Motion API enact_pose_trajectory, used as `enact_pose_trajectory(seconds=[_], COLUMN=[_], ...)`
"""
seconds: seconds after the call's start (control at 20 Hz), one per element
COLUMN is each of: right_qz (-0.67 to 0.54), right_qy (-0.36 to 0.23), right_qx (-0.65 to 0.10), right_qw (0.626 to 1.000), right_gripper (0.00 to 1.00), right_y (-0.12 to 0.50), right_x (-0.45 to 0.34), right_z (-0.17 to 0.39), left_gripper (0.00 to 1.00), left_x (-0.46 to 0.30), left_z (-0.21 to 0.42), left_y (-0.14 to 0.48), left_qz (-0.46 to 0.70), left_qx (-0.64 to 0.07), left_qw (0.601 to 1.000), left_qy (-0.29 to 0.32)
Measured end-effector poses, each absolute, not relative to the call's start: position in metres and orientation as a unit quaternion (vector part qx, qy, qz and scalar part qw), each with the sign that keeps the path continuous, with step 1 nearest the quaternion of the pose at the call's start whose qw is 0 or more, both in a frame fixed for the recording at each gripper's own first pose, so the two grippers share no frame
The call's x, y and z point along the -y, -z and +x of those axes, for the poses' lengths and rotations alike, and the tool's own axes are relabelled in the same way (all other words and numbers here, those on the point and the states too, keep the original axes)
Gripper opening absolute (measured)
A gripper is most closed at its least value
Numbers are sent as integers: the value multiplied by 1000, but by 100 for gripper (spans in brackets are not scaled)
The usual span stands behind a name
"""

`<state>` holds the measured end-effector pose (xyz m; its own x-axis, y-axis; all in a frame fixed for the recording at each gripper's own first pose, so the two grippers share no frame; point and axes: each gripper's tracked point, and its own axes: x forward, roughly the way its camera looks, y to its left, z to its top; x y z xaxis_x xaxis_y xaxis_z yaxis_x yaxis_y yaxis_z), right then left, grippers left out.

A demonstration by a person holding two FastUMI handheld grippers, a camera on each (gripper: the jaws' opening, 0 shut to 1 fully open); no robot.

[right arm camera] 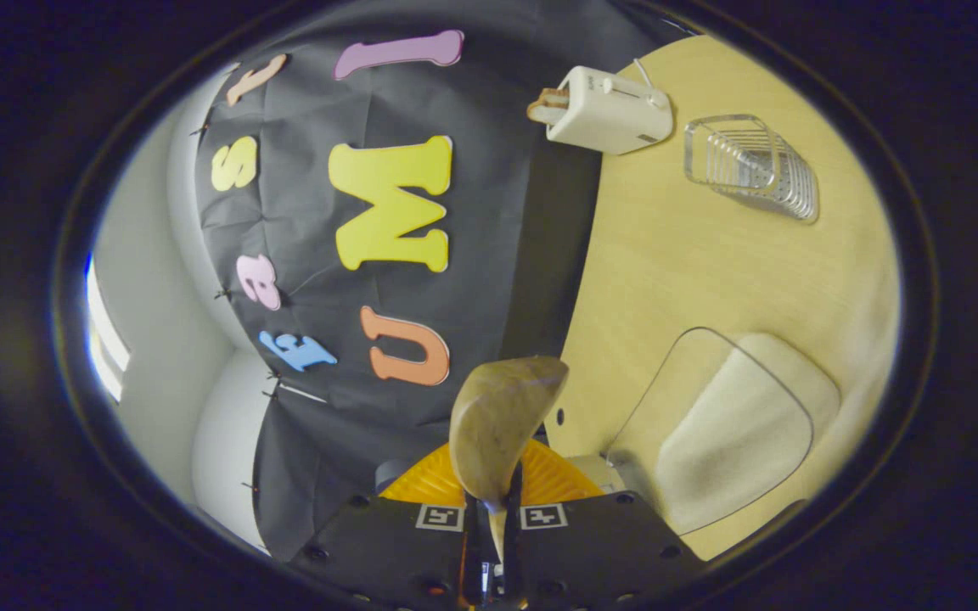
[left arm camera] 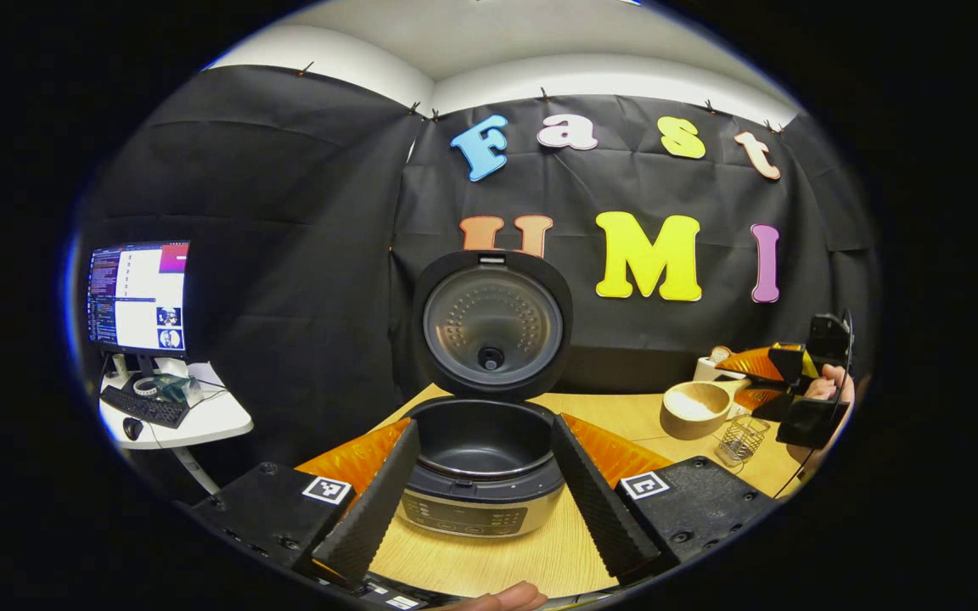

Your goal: Close the left gripper, press the button to open the rice cooker; take a wooden spoon from the chopstick holder with the right hand, scoop a spoonful of rice and pour it into the rice cooker, then put the wooden spoon back into the chopstick holder.

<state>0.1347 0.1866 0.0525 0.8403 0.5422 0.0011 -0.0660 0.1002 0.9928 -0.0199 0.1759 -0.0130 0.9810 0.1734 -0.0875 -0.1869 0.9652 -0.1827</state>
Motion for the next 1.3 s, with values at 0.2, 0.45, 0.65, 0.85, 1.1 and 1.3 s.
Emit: enact_pose_trajectory(seconds=[0.2, 0.45, 0.65, 0.85, 1.1, 1.3], right_qz=[598, 523, 389, 284, 248, 237], right_qy=[-227, -220, -196, -183, -167, -177], right_qx=[-184, -178, -141, -143, -124, -135], right_qw=[746, 804, 889, 930, 946, 946], right_gripper=[10, 11, 9, 9, 9, 9], right_y=[-77, -91, -109, -105, -103, -94], right_x=[-239, -299, -339, -367, -364, -371], right_z=[136, 155, 184, 204, 202, 190], left_gripper=[99, 99, 97, 97, 98, 97], left_x=[-192, -208, -208, -208, -214, -220], left_z=[-23, -25, -24, -24, -24, -24], left_y=[15, 21, 23, 24, 24, 29], left_qz=[-117, -130, -131, -128, -128, -127], left_qx=[-28, -32, -35, -35, -35, -39], left_qw=[988, 986, 985, 986, 985, 984], left_qy=[-96, -104, -102, -100, -113, -119])
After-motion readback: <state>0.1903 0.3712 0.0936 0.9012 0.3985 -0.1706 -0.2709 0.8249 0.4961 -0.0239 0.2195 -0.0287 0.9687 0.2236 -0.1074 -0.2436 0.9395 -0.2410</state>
